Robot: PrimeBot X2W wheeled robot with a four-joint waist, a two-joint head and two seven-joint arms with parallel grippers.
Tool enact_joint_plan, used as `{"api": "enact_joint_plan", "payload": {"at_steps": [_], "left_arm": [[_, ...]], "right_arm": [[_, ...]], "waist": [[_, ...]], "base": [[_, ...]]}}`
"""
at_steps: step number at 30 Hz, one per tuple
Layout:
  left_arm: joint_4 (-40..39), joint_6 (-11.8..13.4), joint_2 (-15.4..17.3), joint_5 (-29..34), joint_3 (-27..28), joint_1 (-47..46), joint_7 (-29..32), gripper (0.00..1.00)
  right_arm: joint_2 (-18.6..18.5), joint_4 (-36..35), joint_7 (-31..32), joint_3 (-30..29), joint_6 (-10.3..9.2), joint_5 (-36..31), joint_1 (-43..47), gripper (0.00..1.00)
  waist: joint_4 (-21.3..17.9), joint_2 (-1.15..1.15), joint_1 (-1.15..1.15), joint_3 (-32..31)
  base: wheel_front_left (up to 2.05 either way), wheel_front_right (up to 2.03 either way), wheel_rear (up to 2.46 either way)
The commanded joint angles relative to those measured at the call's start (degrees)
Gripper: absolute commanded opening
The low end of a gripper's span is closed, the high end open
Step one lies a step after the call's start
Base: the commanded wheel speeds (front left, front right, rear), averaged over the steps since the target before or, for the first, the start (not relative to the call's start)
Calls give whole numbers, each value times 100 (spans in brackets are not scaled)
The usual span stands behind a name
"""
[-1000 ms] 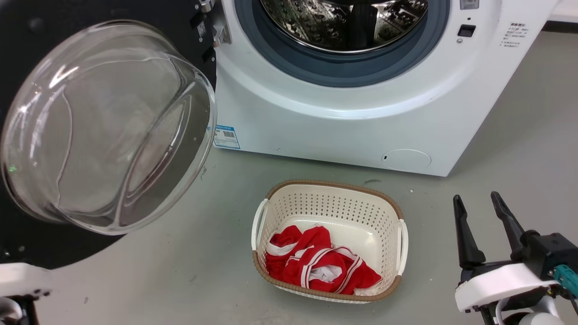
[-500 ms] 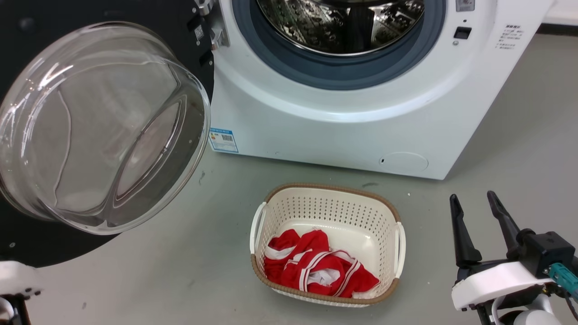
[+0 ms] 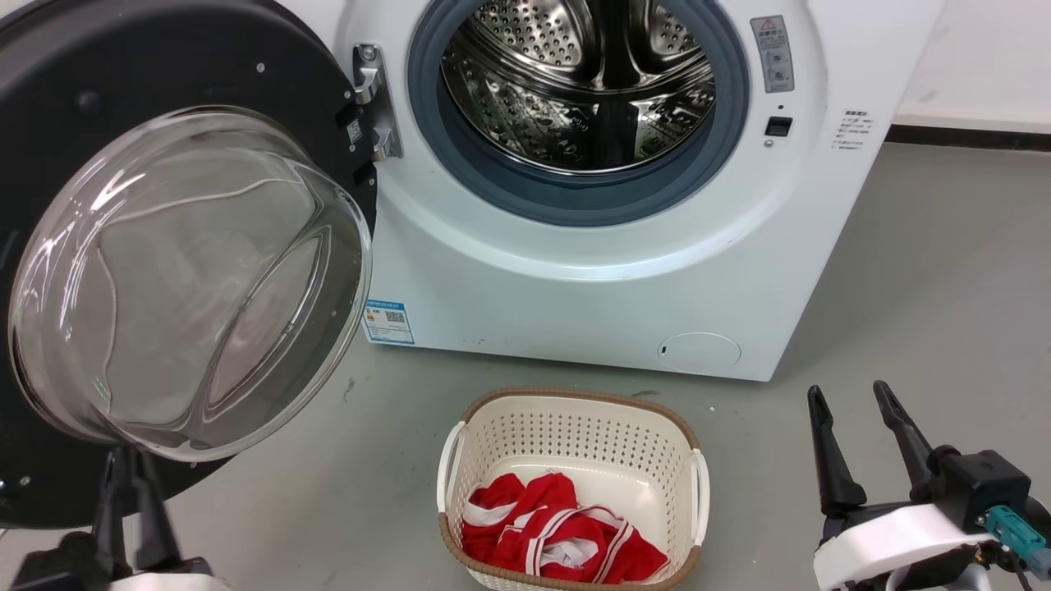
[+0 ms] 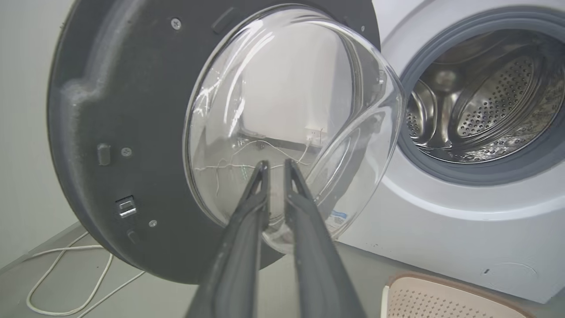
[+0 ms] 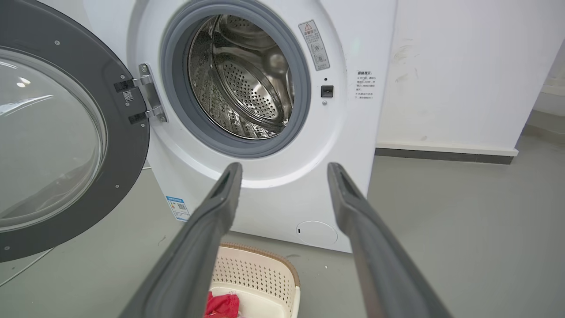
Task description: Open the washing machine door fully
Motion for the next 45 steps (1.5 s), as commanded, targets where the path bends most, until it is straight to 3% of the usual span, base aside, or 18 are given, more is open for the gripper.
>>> {"api": "enact_joint_plan", "payload": {"at_steps": [1, 17, 25, 45], "left_arm": [[-14, -59, -69, 71, -105, 49, -12, 100], [267, -602, -488, 662, -855, -935, -13, 100], [294, -743, -684, 907, -829, -1311, -13, 100], [292, -972, -1093, 1513, -620, -942, -13, 100]], "right_arm": [[10, -30, -11, 9, -4, 5, 63, 100], [11, -214, 50, -100, -3, -218, 38, 100], [11, -317, 92, -171, -4, -307, 61, 100], [10, -156, 61, -89, -4, -262, 26, 100]], "waist": [[-52, 0, 0, -51], [-593, 0, 0, -155], [-787, 0, 0, -133], [-809, 0, 0, -169]], "base": [[0, 0, 0], [0, 0, 0], [0, 0, 0], [0, 0, 0]]}}
